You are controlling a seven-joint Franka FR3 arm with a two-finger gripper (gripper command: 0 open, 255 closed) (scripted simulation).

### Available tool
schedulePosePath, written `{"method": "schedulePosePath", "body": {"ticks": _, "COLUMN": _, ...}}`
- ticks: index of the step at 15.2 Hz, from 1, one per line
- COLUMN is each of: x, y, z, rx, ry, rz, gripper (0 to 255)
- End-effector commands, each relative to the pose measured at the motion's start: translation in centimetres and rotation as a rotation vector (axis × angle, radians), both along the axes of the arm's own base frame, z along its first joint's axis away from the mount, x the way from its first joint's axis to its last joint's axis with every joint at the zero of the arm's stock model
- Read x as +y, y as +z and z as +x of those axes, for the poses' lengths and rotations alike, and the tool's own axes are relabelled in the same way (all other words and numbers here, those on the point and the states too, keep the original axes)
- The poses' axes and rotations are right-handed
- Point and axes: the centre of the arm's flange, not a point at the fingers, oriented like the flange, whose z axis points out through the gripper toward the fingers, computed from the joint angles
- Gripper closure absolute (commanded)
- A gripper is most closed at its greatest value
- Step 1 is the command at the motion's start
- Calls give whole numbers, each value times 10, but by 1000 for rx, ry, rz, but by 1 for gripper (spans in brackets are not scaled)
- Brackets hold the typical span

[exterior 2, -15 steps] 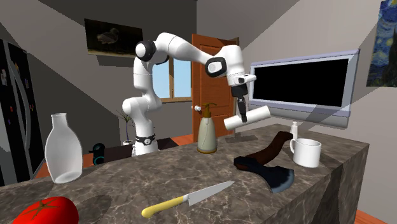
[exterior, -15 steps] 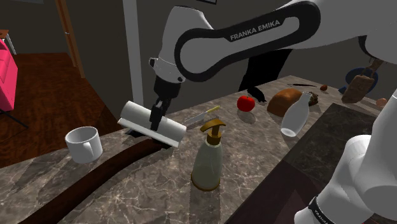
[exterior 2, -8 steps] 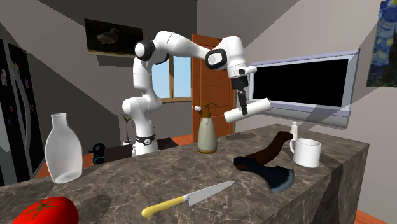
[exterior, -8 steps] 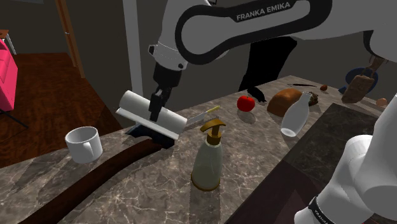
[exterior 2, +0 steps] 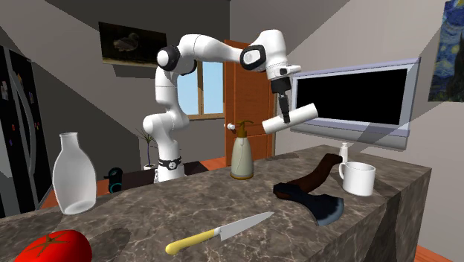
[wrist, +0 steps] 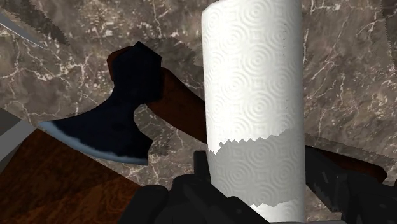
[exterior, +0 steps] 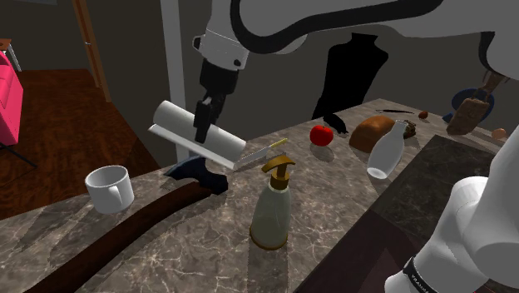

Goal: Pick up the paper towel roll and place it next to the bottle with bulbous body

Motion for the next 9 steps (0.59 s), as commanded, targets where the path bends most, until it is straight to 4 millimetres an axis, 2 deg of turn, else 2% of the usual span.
{"method": "schedulePosePath", "body": {"ticks": 1, "x": 0, "y": 10, "z": 0, "rx": 0, "ry": 0, "rz": 0, "gripper": 255}}
{"method": "schedulePosePath", "body": {"ticks": 9, "x": 0, "y": 53, "z": 0, "rx": 0, "ry": 0, "rz": 0, "gripper": 255}}
